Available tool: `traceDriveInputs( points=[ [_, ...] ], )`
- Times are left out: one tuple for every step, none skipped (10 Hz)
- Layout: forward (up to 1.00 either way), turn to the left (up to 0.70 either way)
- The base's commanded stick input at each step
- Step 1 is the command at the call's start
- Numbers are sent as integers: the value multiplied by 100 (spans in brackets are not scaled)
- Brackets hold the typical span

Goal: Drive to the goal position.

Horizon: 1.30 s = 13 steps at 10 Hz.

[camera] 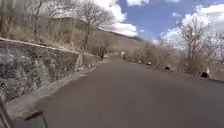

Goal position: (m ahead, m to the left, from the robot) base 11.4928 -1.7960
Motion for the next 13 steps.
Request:
traceDriveInputs(
  points=[
    [70,0],
    [70,0],
    [70,0],
    [70,0],
    [70,0],
    [70,0],
    [70,0],
    [70,0],
    [70,0],
    [70,0],
    [70,0],
    [70,0],
    [70,0]
  ],
)
